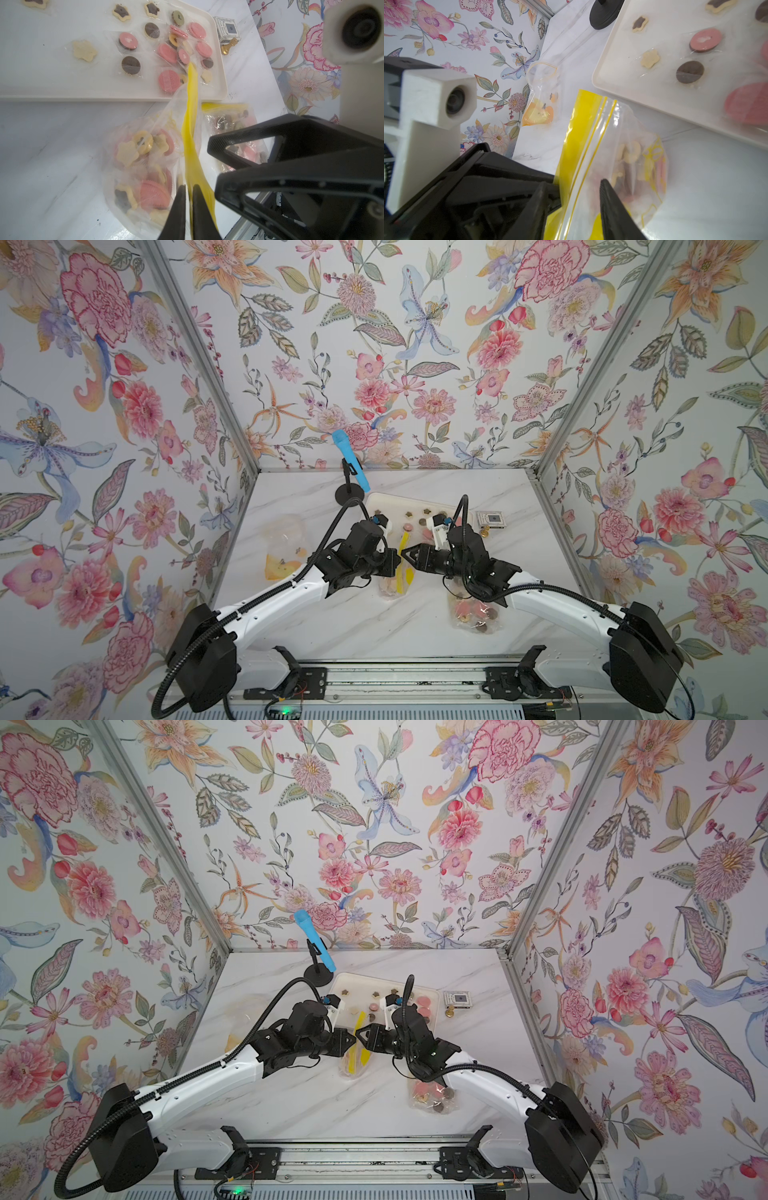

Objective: Pour cookies out of the ziploc bag
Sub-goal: Open the ziploc bag at the center of the board.

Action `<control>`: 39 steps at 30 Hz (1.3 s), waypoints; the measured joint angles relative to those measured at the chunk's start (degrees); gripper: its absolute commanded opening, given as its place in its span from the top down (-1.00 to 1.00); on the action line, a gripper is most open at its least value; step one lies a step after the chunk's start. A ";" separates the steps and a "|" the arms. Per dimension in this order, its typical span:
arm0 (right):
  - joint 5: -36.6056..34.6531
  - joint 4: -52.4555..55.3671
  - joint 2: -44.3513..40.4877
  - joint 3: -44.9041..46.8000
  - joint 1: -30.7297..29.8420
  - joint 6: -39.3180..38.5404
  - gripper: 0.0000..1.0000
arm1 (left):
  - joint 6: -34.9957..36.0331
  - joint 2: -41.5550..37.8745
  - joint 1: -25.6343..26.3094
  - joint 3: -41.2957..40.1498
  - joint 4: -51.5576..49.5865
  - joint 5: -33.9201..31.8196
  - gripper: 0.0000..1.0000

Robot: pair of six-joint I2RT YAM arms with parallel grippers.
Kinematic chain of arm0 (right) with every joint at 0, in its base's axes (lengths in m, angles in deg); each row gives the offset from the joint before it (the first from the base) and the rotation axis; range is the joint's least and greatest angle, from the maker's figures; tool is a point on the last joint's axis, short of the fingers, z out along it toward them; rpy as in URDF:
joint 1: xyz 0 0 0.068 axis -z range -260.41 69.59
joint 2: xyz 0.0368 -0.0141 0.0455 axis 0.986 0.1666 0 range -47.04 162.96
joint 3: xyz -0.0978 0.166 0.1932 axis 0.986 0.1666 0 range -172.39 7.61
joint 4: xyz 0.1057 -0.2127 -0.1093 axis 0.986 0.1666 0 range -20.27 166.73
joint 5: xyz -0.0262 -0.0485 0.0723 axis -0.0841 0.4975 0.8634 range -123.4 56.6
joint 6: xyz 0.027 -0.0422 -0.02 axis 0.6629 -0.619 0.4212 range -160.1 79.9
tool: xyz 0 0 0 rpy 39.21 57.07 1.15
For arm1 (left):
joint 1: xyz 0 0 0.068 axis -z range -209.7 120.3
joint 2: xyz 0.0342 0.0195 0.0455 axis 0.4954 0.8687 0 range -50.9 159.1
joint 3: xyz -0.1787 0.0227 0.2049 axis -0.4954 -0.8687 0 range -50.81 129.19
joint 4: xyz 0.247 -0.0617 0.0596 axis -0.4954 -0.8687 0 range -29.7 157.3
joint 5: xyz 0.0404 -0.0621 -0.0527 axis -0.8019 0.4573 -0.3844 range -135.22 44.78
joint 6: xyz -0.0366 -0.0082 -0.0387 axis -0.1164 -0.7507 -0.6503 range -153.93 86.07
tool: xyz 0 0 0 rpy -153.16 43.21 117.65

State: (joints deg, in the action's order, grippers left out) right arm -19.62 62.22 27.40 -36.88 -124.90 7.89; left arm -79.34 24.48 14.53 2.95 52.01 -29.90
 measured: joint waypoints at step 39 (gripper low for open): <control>0.33 5.40 4.72 -5.01 -0.44 -1.22 0.63 | 0.70 -0.09 0.44 0.22 -0.79 -0.81 1.00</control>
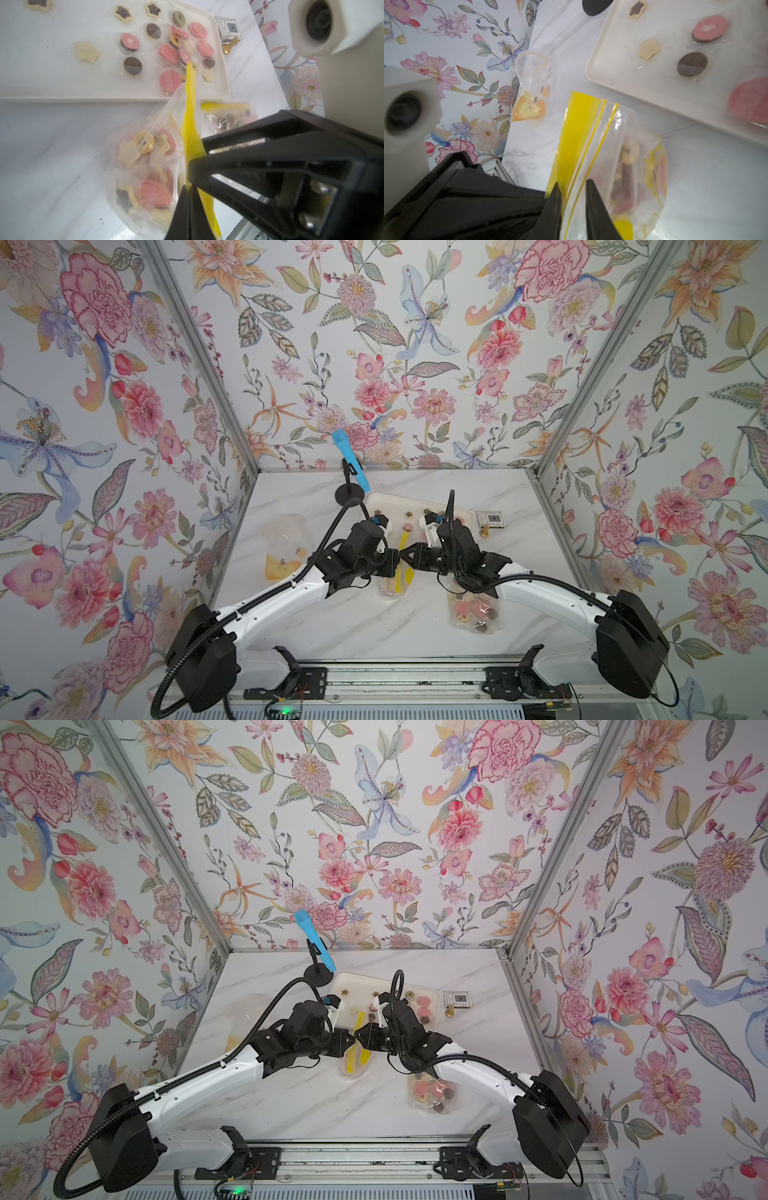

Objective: Pour cookies out of the ziploc bag
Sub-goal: Open the ziploc bag at the center of the board.

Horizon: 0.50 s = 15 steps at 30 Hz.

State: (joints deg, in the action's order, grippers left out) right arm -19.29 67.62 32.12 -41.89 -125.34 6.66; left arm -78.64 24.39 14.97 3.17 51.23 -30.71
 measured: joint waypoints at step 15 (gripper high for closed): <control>3.30 -0.55 0.70 0.00 0.59 0.81 0.77 | 0.42 0.00 0.04 0.22 -0.79 -0.22 1.00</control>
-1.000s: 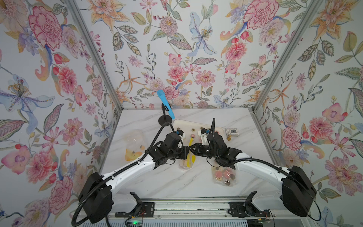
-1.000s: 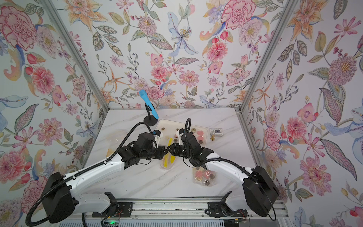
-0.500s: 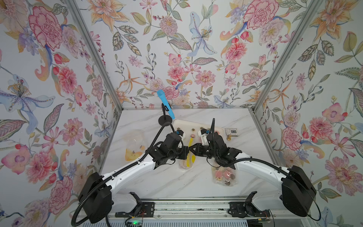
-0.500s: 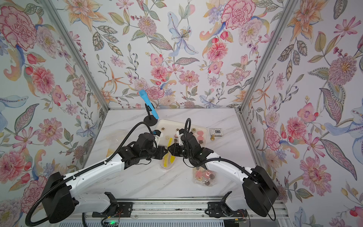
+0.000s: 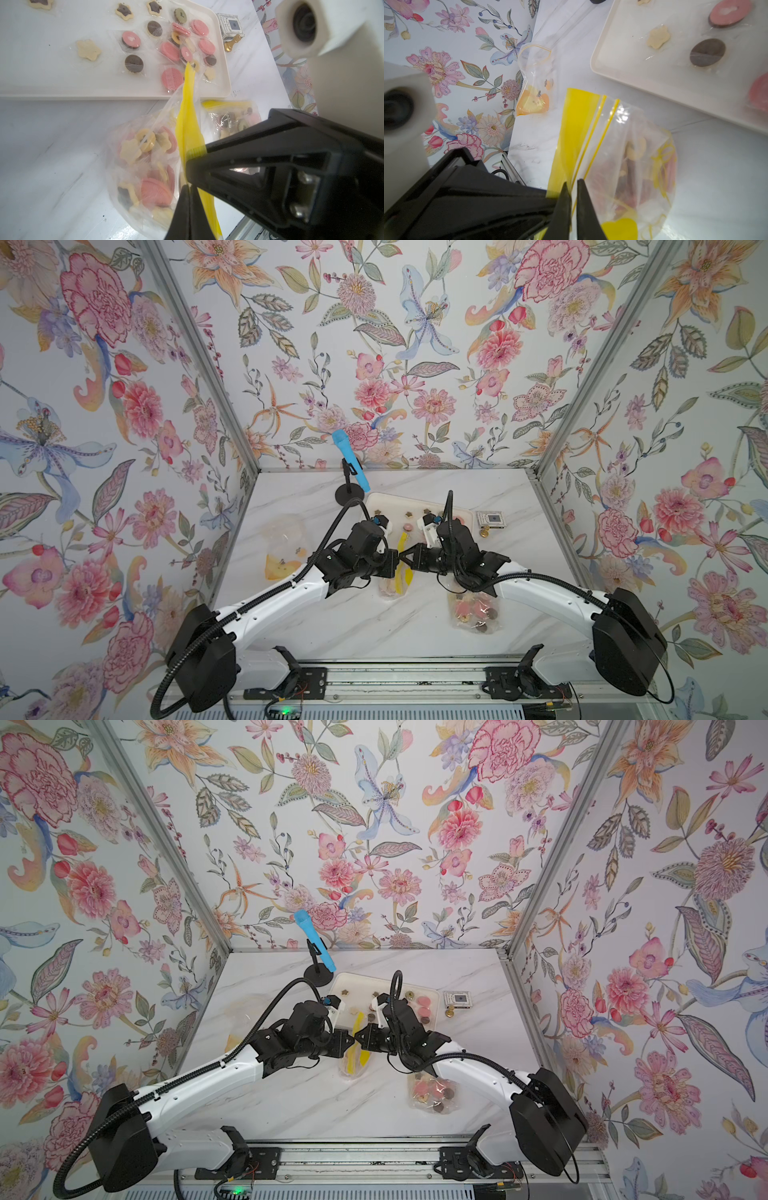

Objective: Pour cookies out of the ziploc bag
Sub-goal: Open the ziploc bag at the center of the board.

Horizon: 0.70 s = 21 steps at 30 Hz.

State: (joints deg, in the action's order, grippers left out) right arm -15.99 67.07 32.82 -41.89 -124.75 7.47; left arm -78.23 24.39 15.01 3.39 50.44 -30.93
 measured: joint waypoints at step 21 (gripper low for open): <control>3.32 -3.34 1.86 -0.02 0.96 2.14 1.00 | 0.26 0.20 0.61 1.90 -2.84 -3.34 1.00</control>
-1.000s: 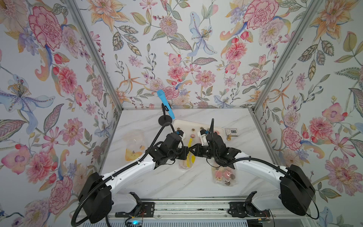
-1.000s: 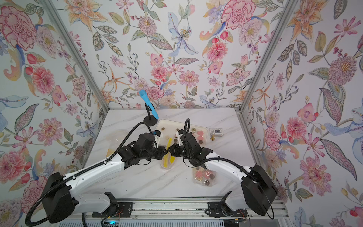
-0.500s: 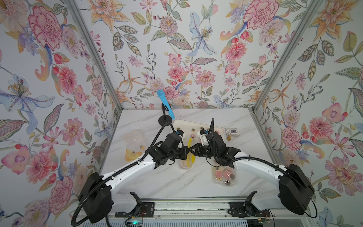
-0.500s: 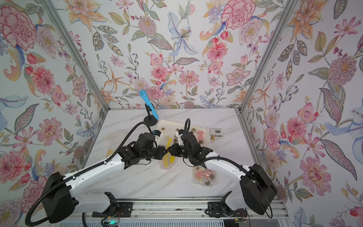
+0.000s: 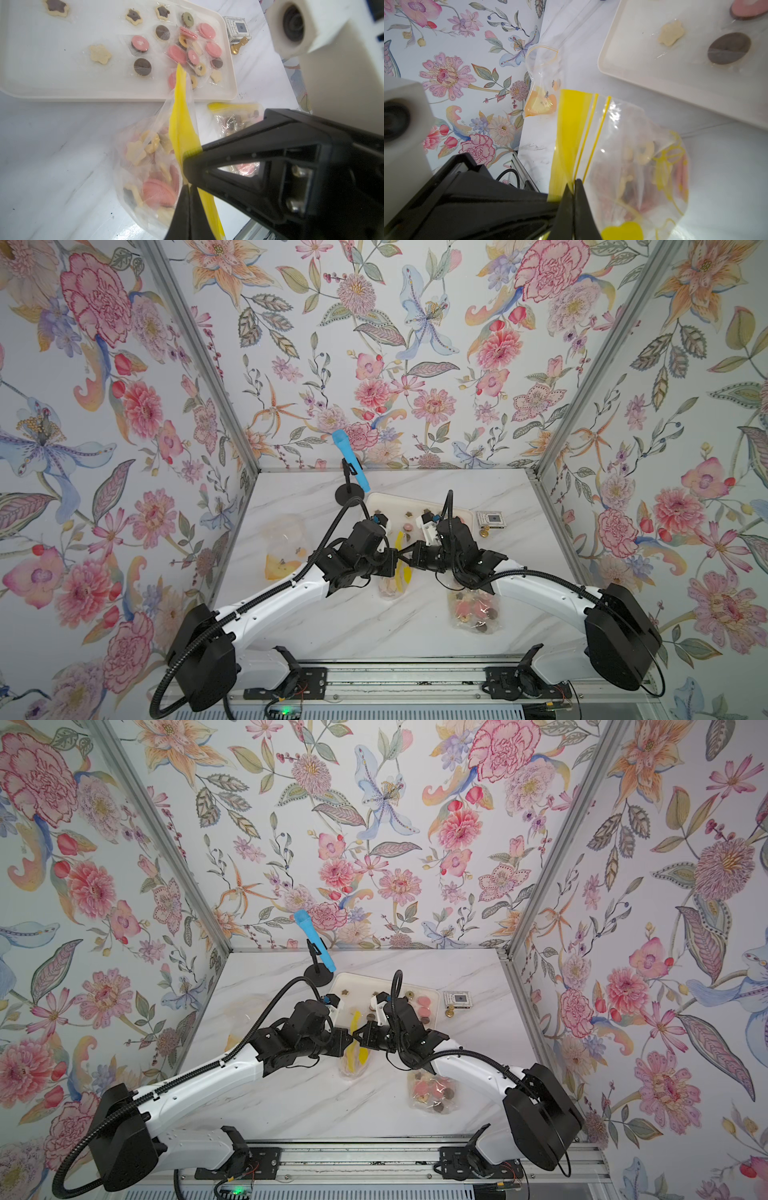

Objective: Pour cookies out of the ziploc bag
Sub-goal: Open the ziploc bag at the center of the board.

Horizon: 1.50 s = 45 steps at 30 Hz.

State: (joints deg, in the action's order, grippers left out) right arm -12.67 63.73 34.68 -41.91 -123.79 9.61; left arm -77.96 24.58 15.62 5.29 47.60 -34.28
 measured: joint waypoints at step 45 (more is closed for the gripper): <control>-15.21 18.40 0.26 -5.64 -3.48 -5.62 1.00 | 4.00 2.62 5.03 10.32 -11.21 -18.82 1.00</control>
State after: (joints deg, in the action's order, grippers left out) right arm -27.88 82.13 34.94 -47.55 -127.26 3.99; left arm -73.97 27.21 20.65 15.60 36.39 -53.10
